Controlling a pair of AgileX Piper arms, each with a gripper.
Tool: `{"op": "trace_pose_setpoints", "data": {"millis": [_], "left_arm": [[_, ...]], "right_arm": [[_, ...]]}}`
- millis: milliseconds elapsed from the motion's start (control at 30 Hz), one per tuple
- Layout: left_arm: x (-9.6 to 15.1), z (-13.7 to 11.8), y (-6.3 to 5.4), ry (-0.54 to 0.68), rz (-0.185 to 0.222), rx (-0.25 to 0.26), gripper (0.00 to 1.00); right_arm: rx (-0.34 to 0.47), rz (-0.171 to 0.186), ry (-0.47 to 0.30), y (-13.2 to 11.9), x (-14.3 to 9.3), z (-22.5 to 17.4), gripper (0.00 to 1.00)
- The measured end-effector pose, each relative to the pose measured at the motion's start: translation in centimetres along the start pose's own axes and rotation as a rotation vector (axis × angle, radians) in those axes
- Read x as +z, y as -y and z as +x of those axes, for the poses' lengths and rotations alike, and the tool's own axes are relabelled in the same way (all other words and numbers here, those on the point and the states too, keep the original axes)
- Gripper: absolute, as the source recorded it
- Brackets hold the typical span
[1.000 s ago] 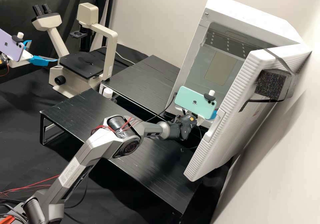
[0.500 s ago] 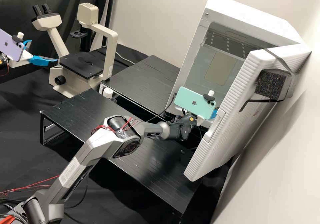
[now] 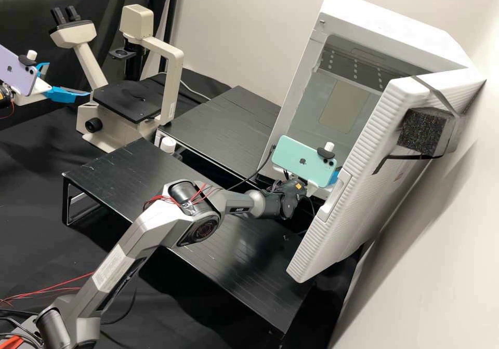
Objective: Take out the petri dish and place it under the microscope.
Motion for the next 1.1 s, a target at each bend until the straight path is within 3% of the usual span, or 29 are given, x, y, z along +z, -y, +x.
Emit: {"op": "trace_pose_setpoints", "data": {"millis": [733, 800, 933, 1100], "left_arm": [[0.0, 0.0, 0.0, 0.0, 0.0, 0.0, 1.0], [0.0, 0.0, 0.0, 0.0, 0.0, 0.0, 1.0], [0.0, 0.0, 0.0, 0.0, 0.0, 0.0, 1.0], [0.0, 0.0, 0.0, 0.0, 0.0, 0.0, 1.0]], "right_arm": [[0.034, 0.077, -0.039, -1.4, 1.2, -6.1, 0.0], [0.046, 0.088, -0.049, -1.6, 1.2, -6.9, 0.0], [0.079, 0.145, -0.049, -1.5, 1.2, -8.6, 0.0], [0.111, 0.145, -0.039, -0.7, 1.0, -10.8, 0.0]]}}
